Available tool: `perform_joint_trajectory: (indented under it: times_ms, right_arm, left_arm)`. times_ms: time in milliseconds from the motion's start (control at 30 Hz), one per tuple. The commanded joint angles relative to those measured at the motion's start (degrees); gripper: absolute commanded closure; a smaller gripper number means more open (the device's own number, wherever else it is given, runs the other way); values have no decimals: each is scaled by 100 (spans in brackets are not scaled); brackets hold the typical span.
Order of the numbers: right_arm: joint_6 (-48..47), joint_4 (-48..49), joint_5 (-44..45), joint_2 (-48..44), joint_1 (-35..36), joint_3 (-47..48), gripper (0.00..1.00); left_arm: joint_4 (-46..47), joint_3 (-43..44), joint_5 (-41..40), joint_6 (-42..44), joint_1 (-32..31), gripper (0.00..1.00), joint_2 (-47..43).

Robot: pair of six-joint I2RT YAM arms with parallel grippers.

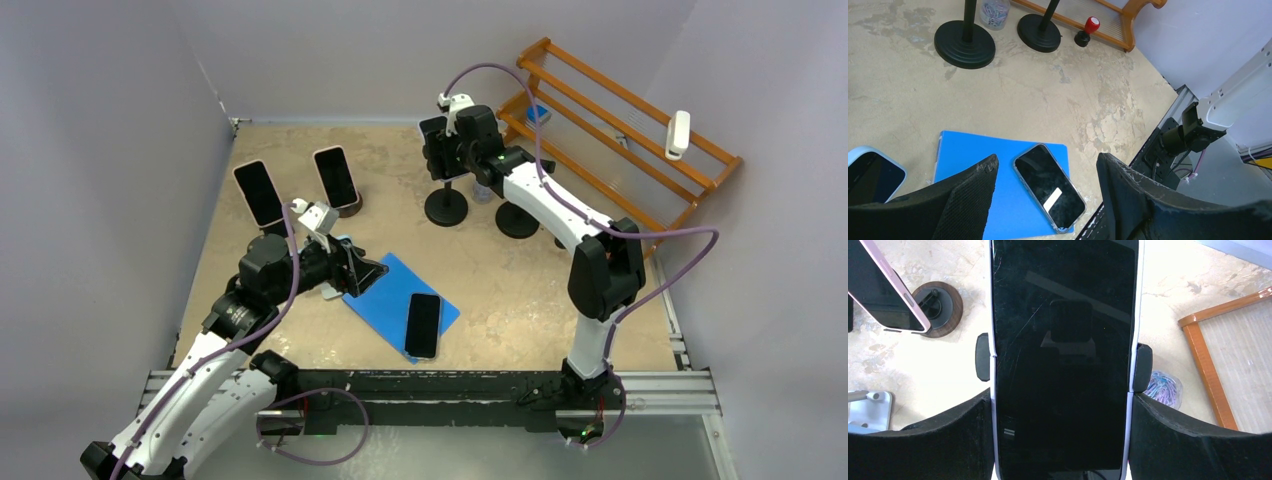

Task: Remove the phone from the phone stand
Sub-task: Move the phone stand with the phone to the center of the board.

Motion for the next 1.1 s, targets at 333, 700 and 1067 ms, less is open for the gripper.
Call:
perform_joint_trajectory:
  times_ms: [333, 700, 1067]
  right_arm:
    - [244, 781, 666, -1545, 428, -1093, 58]
    - [723, 926, 733, -2723, 677, -2118, 63]
    - [1165, 923, 1257, -3029, 1218, -2686, 64]
  left_arm:
    - [297, -5, 77, -31, 15, 30, 13]
    - [274, 4, 6, -14, 15, 30, 45]
    - [231, 21, -101, 4, 15, 30, 36]
